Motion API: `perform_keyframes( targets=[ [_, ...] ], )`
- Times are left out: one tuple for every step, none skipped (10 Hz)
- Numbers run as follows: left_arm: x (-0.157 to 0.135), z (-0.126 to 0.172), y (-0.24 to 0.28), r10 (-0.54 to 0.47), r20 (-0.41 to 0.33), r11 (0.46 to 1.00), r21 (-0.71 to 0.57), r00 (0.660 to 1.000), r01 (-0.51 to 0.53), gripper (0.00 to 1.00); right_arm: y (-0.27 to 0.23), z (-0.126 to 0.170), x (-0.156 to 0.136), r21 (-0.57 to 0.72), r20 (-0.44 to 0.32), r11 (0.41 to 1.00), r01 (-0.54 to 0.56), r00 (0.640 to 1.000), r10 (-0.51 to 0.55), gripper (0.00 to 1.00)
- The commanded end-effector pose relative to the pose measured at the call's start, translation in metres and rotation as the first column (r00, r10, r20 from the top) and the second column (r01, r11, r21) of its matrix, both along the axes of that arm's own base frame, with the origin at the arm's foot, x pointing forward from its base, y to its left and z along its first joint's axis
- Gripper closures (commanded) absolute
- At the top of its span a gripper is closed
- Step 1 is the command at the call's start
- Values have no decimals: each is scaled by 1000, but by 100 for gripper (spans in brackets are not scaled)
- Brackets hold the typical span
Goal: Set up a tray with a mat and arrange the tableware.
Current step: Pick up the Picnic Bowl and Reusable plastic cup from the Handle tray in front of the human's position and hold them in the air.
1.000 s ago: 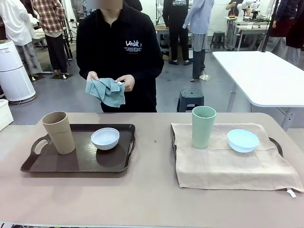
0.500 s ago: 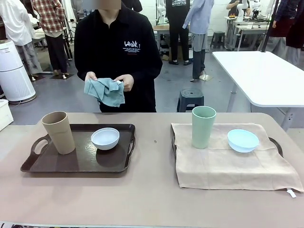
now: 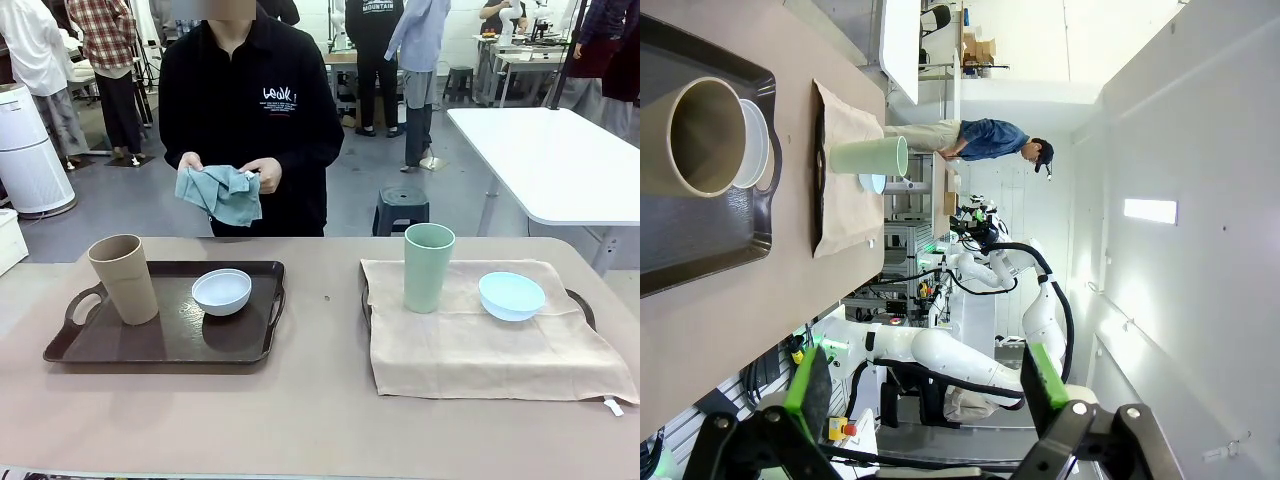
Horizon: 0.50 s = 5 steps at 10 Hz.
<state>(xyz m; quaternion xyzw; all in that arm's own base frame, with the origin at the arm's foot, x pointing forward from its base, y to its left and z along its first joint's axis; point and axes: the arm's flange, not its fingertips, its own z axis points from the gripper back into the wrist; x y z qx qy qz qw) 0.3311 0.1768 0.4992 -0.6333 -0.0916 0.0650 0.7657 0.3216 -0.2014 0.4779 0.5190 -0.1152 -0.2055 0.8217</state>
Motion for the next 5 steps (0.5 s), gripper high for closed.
perform_keyframes(
  targets=[
    [0, 0, 0, 0, 0, 1000, 0, 1000, 0, 0, 16, 21, 7, 7, -6, 1000, -2, 1000, 2, 5],
    [1, -1, 5, -69, 103, 996, 62, 992, 63, 0, 45, 55, 18, -45, 7, 999, 19, 1000, -19, 5],
    [5, -2, 10, -110, 184, 949, 310, 977, 49, 0, 85, 102, 26, -84, 31, 996, 10, 999, -7, 5],
    [11, 4, 13, -171, 206, 911, 407, 963, 75, 0, 131, 149, 36, -174, 41, 985, -9, 999, 16, 5],
    [22, 9, 19, -207, 224, 826, 562, 952, 47, 0, 186, 191, 52, -273, 48, 962, -10, 999, 24, 5]
  ],
)
